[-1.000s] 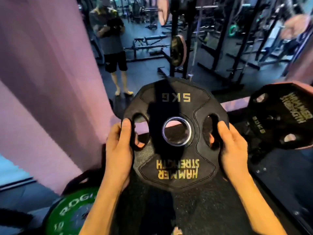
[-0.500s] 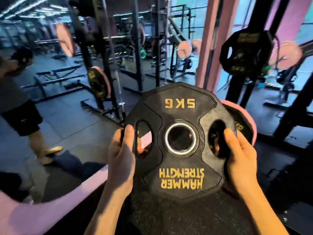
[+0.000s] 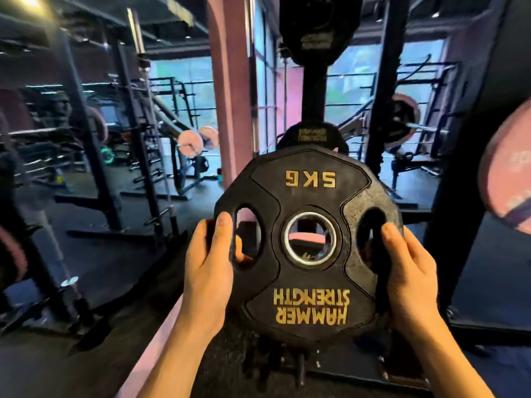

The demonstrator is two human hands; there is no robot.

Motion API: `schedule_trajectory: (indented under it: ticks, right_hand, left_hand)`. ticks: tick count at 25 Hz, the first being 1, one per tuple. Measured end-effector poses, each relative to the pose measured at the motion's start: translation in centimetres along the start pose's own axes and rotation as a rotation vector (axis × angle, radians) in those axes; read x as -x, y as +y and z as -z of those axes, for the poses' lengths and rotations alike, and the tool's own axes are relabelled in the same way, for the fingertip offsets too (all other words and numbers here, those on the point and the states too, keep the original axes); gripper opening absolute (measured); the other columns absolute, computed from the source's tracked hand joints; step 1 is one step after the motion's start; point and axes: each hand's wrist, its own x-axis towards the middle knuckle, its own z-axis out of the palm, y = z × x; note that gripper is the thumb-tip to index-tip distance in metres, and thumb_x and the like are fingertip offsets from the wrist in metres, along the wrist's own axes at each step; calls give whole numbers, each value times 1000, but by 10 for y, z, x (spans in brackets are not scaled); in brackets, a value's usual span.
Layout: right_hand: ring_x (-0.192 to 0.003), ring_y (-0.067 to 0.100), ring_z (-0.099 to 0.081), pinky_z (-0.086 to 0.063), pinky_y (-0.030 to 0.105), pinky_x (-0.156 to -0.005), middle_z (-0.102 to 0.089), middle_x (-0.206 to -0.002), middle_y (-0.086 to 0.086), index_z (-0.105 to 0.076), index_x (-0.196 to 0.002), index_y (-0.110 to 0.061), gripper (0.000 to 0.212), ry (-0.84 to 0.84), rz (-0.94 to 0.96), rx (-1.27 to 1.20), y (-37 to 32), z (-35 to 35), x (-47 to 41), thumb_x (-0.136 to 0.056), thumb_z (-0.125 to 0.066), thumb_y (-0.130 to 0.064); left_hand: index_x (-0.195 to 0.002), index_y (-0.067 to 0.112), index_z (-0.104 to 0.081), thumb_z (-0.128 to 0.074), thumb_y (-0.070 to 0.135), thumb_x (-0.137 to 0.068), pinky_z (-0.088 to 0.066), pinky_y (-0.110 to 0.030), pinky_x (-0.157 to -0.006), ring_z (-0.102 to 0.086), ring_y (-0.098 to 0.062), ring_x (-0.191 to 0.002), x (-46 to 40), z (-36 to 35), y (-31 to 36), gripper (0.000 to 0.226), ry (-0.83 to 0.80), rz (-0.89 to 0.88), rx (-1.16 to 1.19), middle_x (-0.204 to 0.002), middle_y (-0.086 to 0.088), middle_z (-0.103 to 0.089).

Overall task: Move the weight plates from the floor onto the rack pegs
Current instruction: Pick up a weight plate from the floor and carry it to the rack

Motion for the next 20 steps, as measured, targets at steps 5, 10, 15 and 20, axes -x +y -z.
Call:
schedule_trajectory:
  ticks: [5, 10, 15, 20]
  right_hand:
    - [-59, 5, -48, -40, 17, -54, -54, -63, -7, -57, -76, -17, 25, 82, 97, 47, 12, -24, -85, -98, -51, -27]
    - [-60, 5, -46, -39, 20, -55, -53, -63, -8, -56, -74, -20, 26, 106, 130, 104, 46, -31, -177, -98, -53, -30]
    - [-67, 11, -53, -43, 30, -64, -60, -71, -1, -61, -82, -19, 22, 110, 87, 144, 87, -29, -246, -97, -54, -33]
    - [-73, 9, -61, -49, 23, -65, -69, -80, -1, -65, -94, -16, 22, 118, 39, 198, 128, -35, -281, -95, -57, -36]
  left_hand:
    - [-76, 30, -67, -57, 55, -86, -44, -46, -76, -56, -23, -74, -108, -37, -17, 28, -109, -38, -32, -72, -3, -59]
    - [-83, 27, -64, -54, 57, -89, -47, -45, -79, -56, -21, -75, -200, -81, -54, 32, -141, -94, -57, -74, -2, -59]
    - [-80, 26, -64, -57, 68, -80, -52, -45, -81, -64, -19, -77, -264, -111, -99, 42, -125, -65, -103, -75, -1, -64]
    - [-82, 28, -60, -51, 84, -67, -51, -43, -86, -63, -19, -78, -304, -116, -143, 59, -138, -1, -167, -74, -2, -63]
